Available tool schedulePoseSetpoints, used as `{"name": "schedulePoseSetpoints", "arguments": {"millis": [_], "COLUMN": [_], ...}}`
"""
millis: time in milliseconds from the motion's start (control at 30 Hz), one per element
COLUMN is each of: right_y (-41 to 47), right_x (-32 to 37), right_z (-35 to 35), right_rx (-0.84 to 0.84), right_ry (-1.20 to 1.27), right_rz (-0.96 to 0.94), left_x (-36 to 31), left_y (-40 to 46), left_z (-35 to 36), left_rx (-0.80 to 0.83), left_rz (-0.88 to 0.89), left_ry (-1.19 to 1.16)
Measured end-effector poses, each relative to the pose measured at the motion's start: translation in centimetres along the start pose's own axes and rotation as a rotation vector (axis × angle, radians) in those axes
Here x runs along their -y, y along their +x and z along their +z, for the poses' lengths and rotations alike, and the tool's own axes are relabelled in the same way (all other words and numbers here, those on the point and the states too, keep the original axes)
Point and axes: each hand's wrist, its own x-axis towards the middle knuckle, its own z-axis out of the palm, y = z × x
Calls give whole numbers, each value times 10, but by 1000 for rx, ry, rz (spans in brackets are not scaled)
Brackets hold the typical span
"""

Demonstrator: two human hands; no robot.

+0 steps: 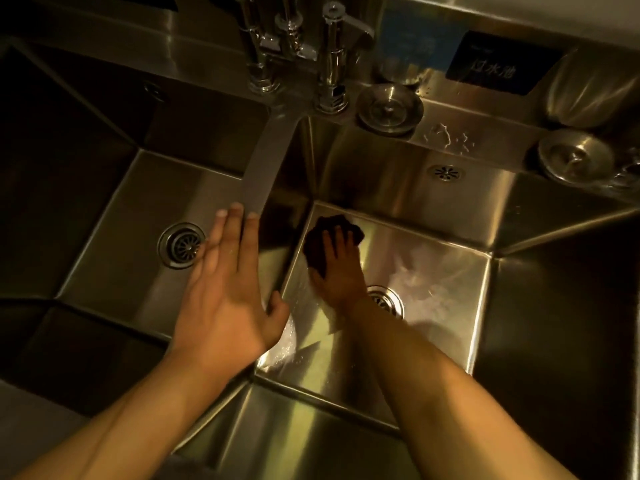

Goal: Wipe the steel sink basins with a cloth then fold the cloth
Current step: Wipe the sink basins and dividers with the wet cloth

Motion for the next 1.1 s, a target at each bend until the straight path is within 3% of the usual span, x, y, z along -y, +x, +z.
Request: {"name": "schedulePoseSetpoints", "arguments": {"millis": [200,367,633,767,833,900,1100], "right_y": [-52,-123,-168,-119,-85,-51,-18], "right_x": [36,8,-45,-43,-42,-44,-35], "right_z": [47,60,32,-7,-26,-41,-37], "right_rx": [45,218,470,324,167,83,55], "right_ry": [30,-137,-354,-267,-160,-208,-170], "right_rz": [-169,-464,-573,-454,-283,-104,10], "left_x": [-1,-4,-6,-8,-7,-7,-3], "left_y": [-1,1,2,3,3,3,1], "left_z": [-1,-4,-6,-6,-5,-4,-3], "left_rx": [1,20,46,35,19,13,-13], "left_rz": [-2,-29,-36,-42,-42,-42,-19], "left_ry": [-8,41,88,79,60,54,-41]}}
